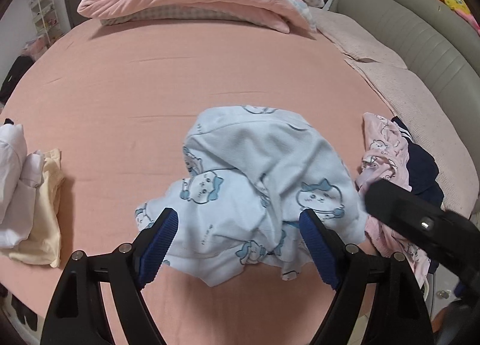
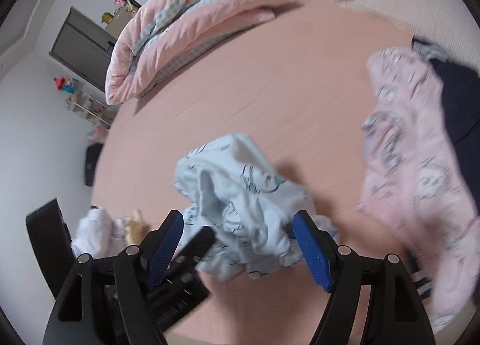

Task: Fold clothes
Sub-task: 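Lower the light-blue garment onto the open sheet and open both grippers, then grasp the light-blue garment's edge with the right gripper, then grasp the garment with the left gripper while the right gripper holds it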

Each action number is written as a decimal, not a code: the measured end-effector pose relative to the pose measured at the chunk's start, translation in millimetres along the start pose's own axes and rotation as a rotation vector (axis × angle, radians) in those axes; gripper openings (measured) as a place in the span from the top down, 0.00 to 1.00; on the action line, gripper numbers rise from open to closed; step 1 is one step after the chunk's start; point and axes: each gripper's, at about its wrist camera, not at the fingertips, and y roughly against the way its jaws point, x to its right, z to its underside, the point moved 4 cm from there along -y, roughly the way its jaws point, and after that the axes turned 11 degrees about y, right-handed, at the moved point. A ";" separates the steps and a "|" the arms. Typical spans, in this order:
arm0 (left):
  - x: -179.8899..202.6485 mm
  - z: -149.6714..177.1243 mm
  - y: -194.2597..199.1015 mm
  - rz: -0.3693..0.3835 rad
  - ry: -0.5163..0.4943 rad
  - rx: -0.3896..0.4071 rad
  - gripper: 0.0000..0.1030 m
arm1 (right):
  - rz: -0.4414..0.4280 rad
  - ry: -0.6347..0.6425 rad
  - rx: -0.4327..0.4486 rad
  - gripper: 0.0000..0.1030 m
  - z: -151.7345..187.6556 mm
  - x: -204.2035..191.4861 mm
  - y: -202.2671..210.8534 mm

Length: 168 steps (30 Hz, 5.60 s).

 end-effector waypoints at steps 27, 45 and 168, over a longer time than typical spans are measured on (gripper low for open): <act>-48.7 -33.4 78.0 0.056 -0.112 0.061 0.20 | 0.140 0.077 -0.010 0.27 9.5 2.0 59.6; -49.1 -19.1 57.9 0.096 -0.212 0.046 0.20 | 0.179 0.104 -0.080 0.27 39.8 16.3 15.3; -38.5 -26.6 -24.3 0.126 -0.060 -0.162 0.78 | -0.221 -0.163 -0.061 0.61 33.9 27.9 -85.1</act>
